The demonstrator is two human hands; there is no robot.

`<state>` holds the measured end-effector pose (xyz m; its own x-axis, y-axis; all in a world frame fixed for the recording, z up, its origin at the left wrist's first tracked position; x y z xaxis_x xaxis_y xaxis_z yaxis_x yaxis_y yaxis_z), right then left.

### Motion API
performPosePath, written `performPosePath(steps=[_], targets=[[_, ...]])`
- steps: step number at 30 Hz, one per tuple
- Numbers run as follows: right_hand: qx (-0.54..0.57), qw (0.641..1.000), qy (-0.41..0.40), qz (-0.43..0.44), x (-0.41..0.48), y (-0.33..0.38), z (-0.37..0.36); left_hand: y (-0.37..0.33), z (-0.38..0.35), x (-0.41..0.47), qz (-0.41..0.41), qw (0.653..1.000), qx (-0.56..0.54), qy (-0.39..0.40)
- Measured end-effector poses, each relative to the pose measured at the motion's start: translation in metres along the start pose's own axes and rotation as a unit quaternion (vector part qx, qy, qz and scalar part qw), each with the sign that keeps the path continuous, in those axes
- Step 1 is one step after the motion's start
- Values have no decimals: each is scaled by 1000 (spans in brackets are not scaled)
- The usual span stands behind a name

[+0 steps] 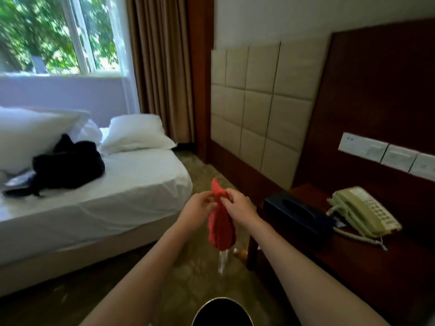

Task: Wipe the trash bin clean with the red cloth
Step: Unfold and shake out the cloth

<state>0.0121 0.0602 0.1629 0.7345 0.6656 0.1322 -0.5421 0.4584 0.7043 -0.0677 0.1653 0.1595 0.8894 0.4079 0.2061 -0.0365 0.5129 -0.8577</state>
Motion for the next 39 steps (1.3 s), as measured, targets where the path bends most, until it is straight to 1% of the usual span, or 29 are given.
performPosePath(steps=[4,6,9,12,15,18,21,25,27,29,30,32,34,36,39], targets=[[-13,998,-42,43,-3,47,37,-50,23,6,-1,996,-59,-67],[-16,997,-66,46,-3,64,51,-68,35,9,-12,995,-53,-89],[-5,994,-91,56,-2,80,63,-90,51,9,-32,994,-41,-100],[-15,992,-103,73,-5,95,72,-108,63,4,-41,991,-58,-113],[-61,987,-114,98,-8,109,81,-123,74,-1,-45,989,-78,-120],[-119,975,-143,121,-14,121,90,-137,82,-7,-69,987,-68,-125],[-132,967,-166,143,-15,133,99,-150,89,-11,-85,985,-59,-136],[-122,957,-206,164,-18,148,109,-165,102,-14,-84,982,-100,-136],[-107,962,-197,158,-19,152,111,-169,109,-16,-79,981,-111,-136],[-41,972,-173,151,-19,155,113,-173,115,-18,-76,980,-135,-121],[-8,976,-161,148,-20,156,114,-176,118,-20,-66,980,-160,-100],[53,981,-127,136,-22,157,118,-178,123,-24,-7,977,-209,-42],[109,985,-77,113,-27,156,121,-180,127,-28,47,974,-223,5],[121,986,-59,103,-31,152,124,-181,129,-28,73,973,-217,14],[120,986,-46,108,-36,149,125,-183,126,-28,78,976,-205,11]])
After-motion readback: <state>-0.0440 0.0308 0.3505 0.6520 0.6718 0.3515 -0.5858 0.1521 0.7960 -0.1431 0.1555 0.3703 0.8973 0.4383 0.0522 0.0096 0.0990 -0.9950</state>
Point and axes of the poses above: each hand's wrist, its own x-axis towards the middle knuckle, its own z-axis out of the back of the hand, y = z × x, the point moved 2 cm from there along x, towards the middle knuckle, and after that the axes turned 8 degrees about -x, right-handed, at the moved point
